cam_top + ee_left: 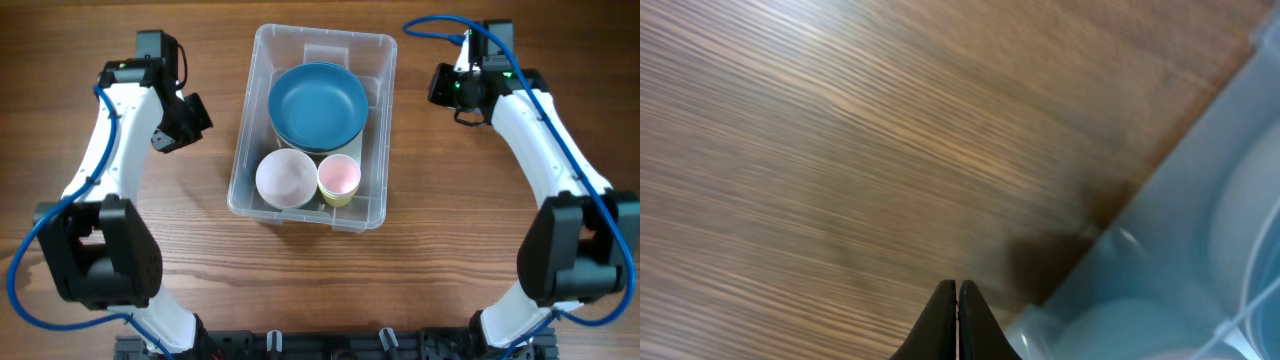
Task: Pack container
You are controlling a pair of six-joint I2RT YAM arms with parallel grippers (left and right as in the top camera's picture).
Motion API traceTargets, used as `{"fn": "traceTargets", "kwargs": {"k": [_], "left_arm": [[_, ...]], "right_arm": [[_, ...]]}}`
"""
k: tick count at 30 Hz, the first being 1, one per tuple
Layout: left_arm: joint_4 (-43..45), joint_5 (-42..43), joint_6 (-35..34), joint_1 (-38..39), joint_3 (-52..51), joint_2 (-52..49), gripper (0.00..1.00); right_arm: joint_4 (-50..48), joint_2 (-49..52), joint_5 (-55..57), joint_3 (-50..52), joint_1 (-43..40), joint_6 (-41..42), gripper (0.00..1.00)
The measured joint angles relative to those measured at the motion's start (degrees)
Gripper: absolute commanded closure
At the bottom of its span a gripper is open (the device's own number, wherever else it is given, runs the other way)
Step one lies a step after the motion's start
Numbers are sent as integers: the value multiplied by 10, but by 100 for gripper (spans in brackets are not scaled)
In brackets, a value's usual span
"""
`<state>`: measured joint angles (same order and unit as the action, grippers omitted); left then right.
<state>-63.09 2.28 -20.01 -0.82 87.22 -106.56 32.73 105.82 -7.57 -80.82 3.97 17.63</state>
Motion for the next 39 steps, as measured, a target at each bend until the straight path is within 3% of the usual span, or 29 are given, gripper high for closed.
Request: {"fn": "traceTargets", "kwargs": {"k": [1, 2, 3, 6, 16, 21, 24, 25, 26, 27, 31, 35, 39], "left_arm": [[-10, 21, 0, 6, 0, -4, 96], [-24, 36, 0, 16, 0, -4, 96], [-43, 46, 0, 30, 0, -4, 96], [-53, 57, 0, 77, 0, -4, 96], [-87, 56, 0, 133, 0, -4, 96], [-61, 26, 0, 118, 0, -4, 96], [0, -28, 0, 75, -1, -3, 96], [22, -46, 0, 64, -2, 0, 90], [61, -75, 0, 57, -3, 11, 49], [76, -90, 5, 57, -4, 22, 0], [205, -138, 18, 57, -2, 80, 0], [150, -144, 37, 57, -2, 85, 0], [110, -92, 50, 57, -2, 143, 0]], "right_arm": [[-6, 9, -19, 0, 4, 0, 70], [-7, 12, -30, 0, 10, 0, 80], [-12, 12, -37, 0, 20, -2, 82], [-12, 12, -45, 0, 42, -9, 82], [-34, 20, -70, 0, 65, -45, 82], [-12, 20, -11, 0, 65, -49, 71], [8, 19, 15, -19, 42, -59, 32], [7, 12, 21, -24, 30, -67, 1], [4, 3, 25, -25, 21, -76, 0], [-2, -6, 28, -26, 16, -80, 1], [-17, -65, 40, -30, -4, -106, 0], [37, -110, 56, -31, -9, -108, 0], [88, -201, 79, -31, -9, -72, 0]]}}
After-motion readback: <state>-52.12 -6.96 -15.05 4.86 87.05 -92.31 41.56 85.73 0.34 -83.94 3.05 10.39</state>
